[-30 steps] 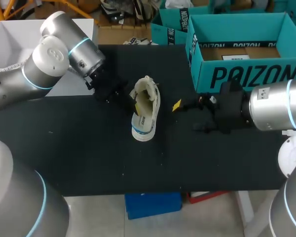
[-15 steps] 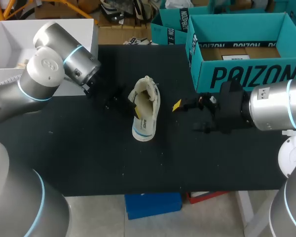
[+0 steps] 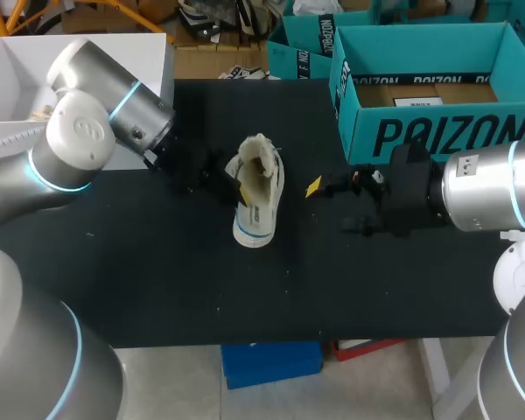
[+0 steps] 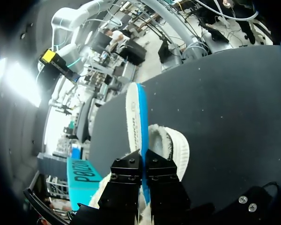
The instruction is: Take the shoe out of the shoebox, open the shoe tongue, remove and reinsert the insole, then place the shoe into the shoebox
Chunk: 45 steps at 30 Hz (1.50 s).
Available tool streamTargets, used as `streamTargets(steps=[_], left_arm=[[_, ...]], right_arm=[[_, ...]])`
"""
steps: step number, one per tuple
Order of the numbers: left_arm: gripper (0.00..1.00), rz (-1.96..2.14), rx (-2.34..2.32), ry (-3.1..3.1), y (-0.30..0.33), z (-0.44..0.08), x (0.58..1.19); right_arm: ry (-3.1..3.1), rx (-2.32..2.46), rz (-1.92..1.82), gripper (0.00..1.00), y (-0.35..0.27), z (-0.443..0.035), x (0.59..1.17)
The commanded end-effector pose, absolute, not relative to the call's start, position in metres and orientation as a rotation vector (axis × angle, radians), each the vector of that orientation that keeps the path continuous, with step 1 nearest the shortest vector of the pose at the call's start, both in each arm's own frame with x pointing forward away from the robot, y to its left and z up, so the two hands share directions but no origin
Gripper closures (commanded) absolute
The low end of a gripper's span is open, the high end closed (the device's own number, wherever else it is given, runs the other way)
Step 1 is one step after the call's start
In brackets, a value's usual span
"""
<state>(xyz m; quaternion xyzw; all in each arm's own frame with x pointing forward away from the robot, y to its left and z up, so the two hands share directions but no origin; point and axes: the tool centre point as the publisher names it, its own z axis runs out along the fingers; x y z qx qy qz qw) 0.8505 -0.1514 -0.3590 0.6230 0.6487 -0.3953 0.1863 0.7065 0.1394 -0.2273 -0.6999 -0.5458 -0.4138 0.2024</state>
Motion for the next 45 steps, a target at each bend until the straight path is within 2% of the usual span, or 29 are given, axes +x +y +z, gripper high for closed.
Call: streamTargets(steps=[1, 7, 20, 45], left_arm=[[1.00, -1.039, 1.709, 1.853, -0.151, -0.358, 0.853], [1.00, -1.082, 1.664, 1.881, -0.150, -0.360, 0.860], [1.00, -1.357, 1.666, 1.819, -0.148, -0.357, 0.833], [1.00, -1.270, 1.644, 1.835, -0.155, -0.366, 0.870]], right_arm=[[-1.524, -1.955, -1.155, 0.00, 0.140, -0.227, 0.707], [-1.524, -1.955, -1.155, 0.00, 0.140, -0.227, 0.707], [-1.524, -1.955, -1.155, 0.00, 0.140, -0.227, 0.707], [-1.524, -1.955, -1.155, 0.00, 0.140, -0.227, 0.707]])
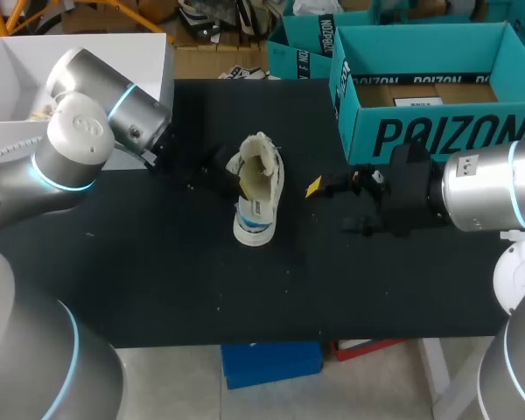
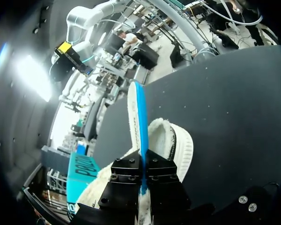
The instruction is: Take the shoe out of the shoebox, open the shoe tongue, remove and reinsert the insole, then place the shoe into the shoebox
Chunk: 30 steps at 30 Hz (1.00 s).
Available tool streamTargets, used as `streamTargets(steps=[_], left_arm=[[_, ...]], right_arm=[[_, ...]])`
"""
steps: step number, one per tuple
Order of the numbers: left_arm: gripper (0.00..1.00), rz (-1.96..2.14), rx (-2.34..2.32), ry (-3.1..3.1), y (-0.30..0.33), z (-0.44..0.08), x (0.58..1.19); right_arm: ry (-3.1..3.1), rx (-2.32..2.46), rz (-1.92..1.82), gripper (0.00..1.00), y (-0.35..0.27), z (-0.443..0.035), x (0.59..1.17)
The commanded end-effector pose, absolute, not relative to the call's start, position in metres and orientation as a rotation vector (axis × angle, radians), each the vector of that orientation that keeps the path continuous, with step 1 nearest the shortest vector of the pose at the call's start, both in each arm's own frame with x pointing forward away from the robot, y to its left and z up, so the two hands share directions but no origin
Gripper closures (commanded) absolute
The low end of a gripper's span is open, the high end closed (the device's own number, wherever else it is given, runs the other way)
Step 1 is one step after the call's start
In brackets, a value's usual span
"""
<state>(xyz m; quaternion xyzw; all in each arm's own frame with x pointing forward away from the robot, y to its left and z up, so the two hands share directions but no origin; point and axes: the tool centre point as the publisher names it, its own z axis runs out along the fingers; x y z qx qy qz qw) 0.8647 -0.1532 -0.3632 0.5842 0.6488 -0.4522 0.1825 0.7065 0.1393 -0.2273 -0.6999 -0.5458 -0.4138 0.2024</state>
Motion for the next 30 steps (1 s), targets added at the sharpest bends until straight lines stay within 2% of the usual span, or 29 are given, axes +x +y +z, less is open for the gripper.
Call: streamTargets(steps=[1, 12, 14, 15, 16, 30], left_arm=[[1.00, -1.265, 1.640, 1.838, -0.155, -0.366, 0.871], [1.00, -1.245, 1.657, 1.865, -0.151, -0.367, 0.863], [0.60, -1.230, 1.658, 1.878, -0.149, -0.369, 0.862], [0.08, -1.227, 1.651, 1.880, -0.147, -0.369, 0.861], [0.00, -1.226, 1.644, 1.882, -0.146, -0.368, 0.863], [0.00, -1.209, 1.636, 1.876, -0.132, -0.362, 0.846]], right_arm=[[-1.524, -1.955, -1.155, 0.00, 0.140, -0.227, 0.707], [-1.524, -1.955, -1.155, 0.00, 0.140, -0.227, 0.707], [-1.524, -1.955, -1.155, 0.00, 0.140, -0.227, 0.707], [-1.524, -1.955, -1.155, 0.00, 0.140, -0.227, 0.707], [-1.524, -1.955, -1.155, 0.00, 0.140, -0.227, 0.707], [-1.524, -1.955, -1.155, 0.00, 0.140, -0.227, 0.707]])
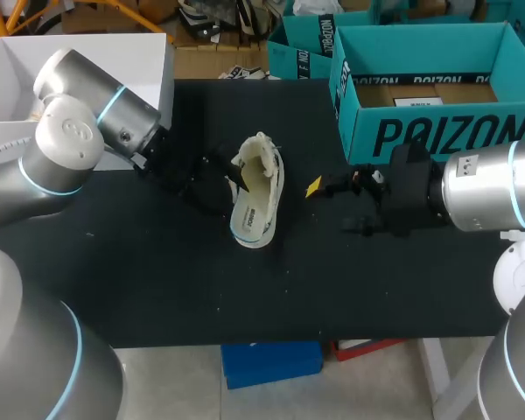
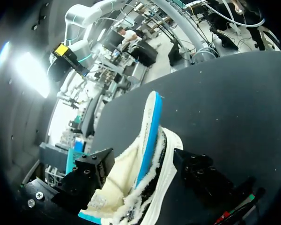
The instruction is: Take the shoe out of the shoebox, open the shoe tongue, remove and reinsert the insole, then place the shoe into the shoebox
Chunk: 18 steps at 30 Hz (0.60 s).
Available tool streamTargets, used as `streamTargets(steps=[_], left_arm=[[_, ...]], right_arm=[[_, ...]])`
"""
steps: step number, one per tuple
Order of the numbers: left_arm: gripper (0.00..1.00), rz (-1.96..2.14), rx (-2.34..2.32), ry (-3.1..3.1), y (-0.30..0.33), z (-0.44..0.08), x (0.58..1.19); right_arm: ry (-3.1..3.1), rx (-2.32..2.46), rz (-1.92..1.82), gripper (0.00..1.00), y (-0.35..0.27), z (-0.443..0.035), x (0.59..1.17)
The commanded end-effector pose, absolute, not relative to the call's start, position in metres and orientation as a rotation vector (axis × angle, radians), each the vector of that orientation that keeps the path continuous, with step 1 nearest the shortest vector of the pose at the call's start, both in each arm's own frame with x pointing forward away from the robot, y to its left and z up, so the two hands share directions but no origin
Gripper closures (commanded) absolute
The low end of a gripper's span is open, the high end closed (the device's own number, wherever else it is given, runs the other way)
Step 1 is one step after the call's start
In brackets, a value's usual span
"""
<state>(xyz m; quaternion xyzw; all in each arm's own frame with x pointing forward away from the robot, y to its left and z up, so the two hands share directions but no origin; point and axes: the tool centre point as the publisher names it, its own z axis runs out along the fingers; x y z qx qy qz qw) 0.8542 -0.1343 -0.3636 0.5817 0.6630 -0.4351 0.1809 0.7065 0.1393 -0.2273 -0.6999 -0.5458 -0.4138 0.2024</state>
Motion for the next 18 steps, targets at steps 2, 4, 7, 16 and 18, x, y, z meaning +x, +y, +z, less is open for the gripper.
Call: streamTargets(steps=[2, 4, 7, 16, 18], left_arm=[[0.00, -1.217, 1.640, 1.872, -0.134, -0.360, 0.841], [0.00, -1.228, 1.651, 1.864, -0.136, -0.359, 0.837], [0.14, -1.241, 1.677, 1.857, -0.139, -0.357, 0.826], [1.00, -1.198, 1.736, 1.875, -0.135, -0.362, 0.819], [1.00, -1.193, 1.739, 1.882, -0.134, -0.364, 0.819]], right_arm=[[-1.524, -1.955, -1.155, 0.00, 0.140, -0.227, 0.707], [-1.524, -1.955, -1.155, 0.00, 0.140, -0.227, 0.707], [-1.524, -1.955, -1.155, 0.00, 0.140, -0.227, 0.707], [-1.524, -1.955, -1.155, 0.00, 0.140, -0.227, 0.707], [-1.524, -1.955, -1.155, 0.00, 0.140, -0.227, 0.707]])
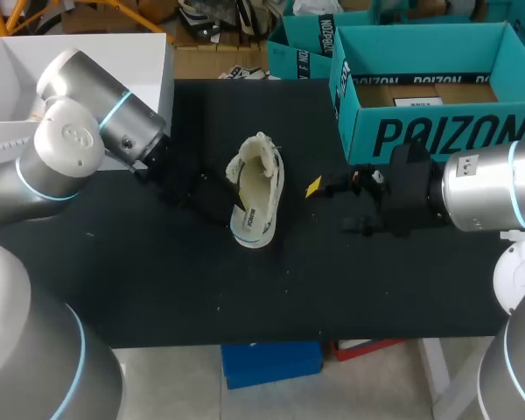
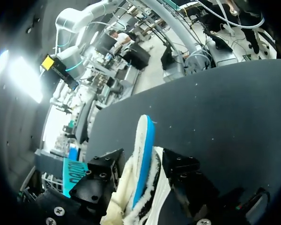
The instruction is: Take the shoe out of the shoebox, open the shoe tongue, remove and reinsert the insole, then place the shoe into the shoebox
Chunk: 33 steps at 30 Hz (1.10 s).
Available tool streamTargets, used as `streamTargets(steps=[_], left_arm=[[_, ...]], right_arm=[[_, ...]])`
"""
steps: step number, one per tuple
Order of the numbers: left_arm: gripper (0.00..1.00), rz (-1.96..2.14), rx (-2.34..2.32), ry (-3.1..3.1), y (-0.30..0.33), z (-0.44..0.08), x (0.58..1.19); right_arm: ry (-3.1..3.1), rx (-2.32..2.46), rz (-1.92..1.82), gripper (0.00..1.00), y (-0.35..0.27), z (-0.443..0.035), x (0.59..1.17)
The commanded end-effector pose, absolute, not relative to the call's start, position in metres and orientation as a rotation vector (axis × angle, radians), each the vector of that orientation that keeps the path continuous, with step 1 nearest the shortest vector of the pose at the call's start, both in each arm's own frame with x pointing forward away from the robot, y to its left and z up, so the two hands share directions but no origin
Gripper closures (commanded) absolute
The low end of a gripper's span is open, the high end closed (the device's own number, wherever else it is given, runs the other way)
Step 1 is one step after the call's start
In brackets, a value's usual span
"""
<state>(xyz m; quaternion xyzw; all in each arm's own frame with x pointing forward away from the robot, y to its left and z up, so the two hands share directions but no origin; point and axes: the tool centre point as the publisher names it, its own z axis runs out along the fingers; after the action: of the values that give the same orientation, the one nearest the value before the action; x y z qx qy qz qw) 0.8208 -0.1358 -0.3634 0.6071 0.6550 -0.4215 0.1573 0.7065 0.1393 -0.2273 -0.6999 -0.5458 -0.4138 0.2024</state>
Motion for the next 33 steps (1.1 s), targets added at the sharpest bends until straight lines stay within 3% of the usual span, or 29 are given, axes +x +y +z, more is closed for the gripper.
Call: streamTargets(steps=[1, 33], left_arm=[[1.00, -1.186, 1.744, 1.886, -0.134, -0.365, 0.819], [1.00, -1.084, 1.718, 1.888, -0.140, -0.371, 0.841]], right_arm=[[-1.524, -1.955, -1.155, 0.00, 0.140, -0.227, 0.707], [-1.524, -1.955, -1.155, 0.00, 0.140, -0.227, 0.707]])
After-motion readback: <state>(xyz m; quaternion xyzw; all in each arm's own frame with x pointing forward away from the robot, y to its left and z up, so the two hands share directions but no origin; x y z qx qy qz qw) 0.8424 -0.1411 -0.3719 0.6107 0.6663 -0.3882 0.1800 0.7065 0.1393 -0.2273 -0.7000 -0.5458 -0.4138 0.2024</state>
